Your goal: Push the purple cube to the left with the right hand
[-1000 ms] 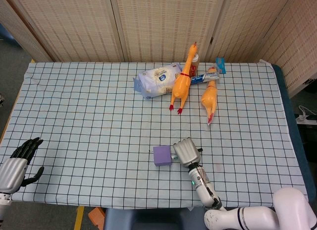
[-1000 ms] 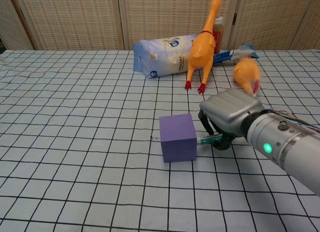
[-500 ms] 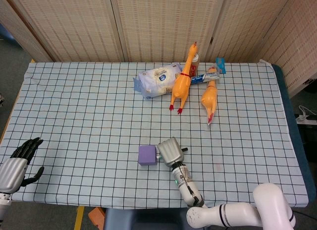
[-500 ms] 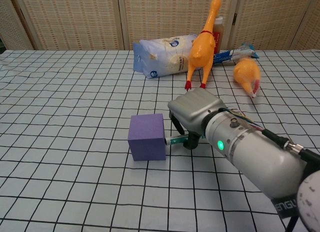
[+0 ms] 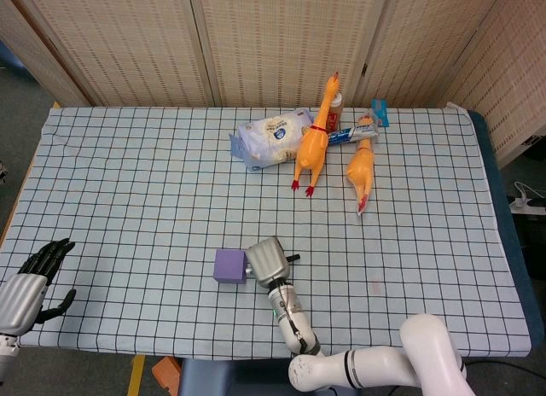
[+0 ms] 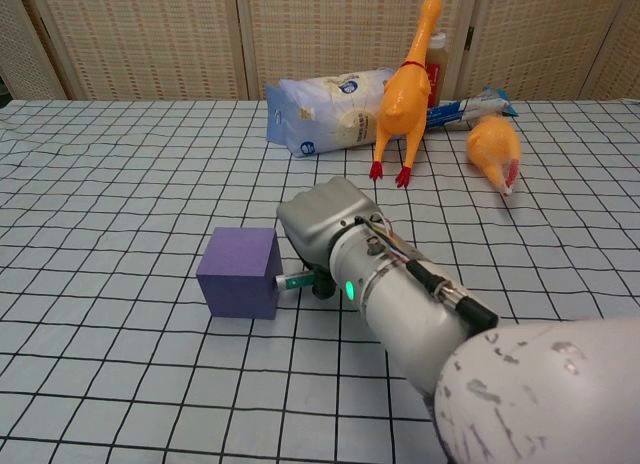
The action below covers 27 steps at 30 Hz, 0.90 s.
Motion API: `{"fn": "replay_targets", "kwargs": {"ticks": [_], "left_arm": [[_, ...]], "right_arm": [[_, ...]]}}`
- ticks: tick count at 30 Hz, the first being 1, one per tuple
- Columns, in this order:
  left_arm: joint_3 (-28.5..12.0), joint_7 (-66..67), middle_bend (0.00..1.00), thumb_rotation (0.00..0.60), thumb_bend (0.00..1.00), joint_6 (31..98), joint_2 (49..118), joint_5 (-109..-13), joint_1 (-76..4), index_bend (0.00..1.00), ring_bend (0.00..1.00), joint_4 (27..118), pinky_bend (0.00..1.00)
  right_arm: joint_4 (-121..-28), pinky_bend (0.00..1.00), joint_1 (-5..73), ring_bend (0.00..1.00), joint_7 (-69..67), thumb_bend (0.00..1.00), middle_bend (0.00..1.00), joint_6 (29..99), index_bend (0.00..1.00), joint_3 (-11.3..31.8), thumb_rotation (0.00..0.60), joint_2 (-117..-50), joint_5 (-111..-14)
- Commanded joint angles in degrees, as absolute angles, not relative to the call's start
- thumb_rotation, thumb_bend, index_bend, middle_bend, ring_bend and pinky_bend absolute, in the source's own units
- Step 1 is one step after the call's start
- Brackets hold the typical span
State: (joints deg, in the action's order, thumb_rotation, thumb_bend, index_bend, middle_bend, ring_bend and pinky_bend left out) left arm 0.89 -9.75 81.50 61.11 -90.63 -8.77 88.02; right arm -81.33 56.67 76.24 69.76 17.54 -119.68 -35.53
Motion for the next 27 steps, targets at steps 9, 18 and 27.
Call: {"fn": "replay_targets", "kwargs": {"ticks": [9,18,27], "left_arm": [[0.85,-10.9,0.0,0.6,0.41,81.14,60.81,-90.34,-8.9,0.0,0.0,87.69,0.14],[0.8,-11.45,0.0,0.6,0.41,80.67,60.63,-90.02,-9.08,0.0,0.0,87.51,0.14],[0.65,-12.67,0.0,0.6,0.41,80.83,60.31,-89.79,-9.01,0.0,0.0,87.16,0.14]], "right_arm": [[-72.79,0.55,63.89,0.57,77.29,0.41,0.75,68.3,0.96,23.49,0.6,-126.52,-32.68],[-67.67,0.55,69.02,0.57,74.98,0.41,0.75,65.62,0.96,26.05,0.6,-130.0,-31.53],[-63.46,0.55,79.78,0.57,67.39,0.41,0.75,67.58,0.96,22.18,0.6,-130.0,-24.93]]}}
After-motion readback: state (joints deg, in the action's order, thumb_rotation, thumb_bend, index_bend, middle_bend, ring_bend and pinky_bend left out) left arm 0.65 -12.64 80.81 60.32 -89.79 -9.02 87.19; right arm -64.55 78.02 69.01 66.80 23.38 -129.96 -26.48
